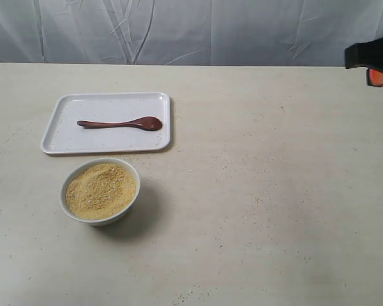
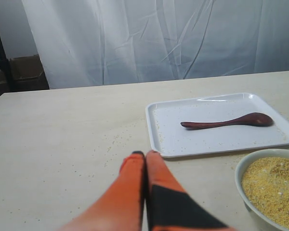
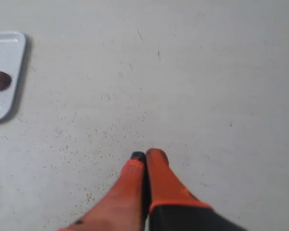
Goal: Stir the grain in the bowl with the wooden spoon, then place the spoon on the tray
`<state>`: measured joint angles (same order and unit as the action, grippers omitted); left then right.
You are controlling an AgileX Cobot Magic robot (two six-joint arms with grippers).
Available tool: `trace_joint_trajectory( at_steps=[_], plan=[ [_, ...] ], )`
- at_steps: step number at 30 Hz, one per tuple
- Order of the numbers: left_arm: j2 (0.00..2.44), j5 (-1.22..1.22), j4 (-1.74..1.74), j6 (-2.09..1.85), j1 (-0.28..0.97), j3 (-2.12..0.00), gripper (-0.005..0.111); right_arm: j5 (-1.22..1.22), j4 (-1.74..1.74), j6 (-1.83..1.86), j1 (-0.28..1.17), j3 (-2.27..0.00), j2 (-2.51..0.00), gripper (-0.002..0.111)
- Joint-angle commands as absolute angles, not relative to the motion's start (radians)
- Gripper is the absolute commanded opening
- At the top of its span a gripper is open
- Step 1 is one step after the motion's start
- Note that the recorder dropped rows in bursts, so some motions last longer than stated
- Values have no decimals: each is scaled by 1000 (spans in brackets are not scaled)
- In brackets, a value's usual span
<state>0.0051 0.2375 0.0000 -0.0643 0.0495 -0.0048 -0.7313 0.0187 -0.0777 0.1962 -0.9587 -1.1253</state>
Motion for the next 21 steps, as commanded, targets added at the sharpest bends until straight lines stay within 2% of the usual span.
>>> trace_joint_trajectory(
  at_steps=[1, 11, 21],
  plan=[
    [0, 238, 0, -63, 56, 0, 0, -627, 7, -82, 191, -811, -889, 0],
    [0, 238, 0, -63, 56, 0, 0, -426, -14, -79, 191, -488, -419, 0],
    [0, 238, 0, -63, 56, 0, 0, -517, -14, -79, 191, -445, -229, 0]
  ],
)
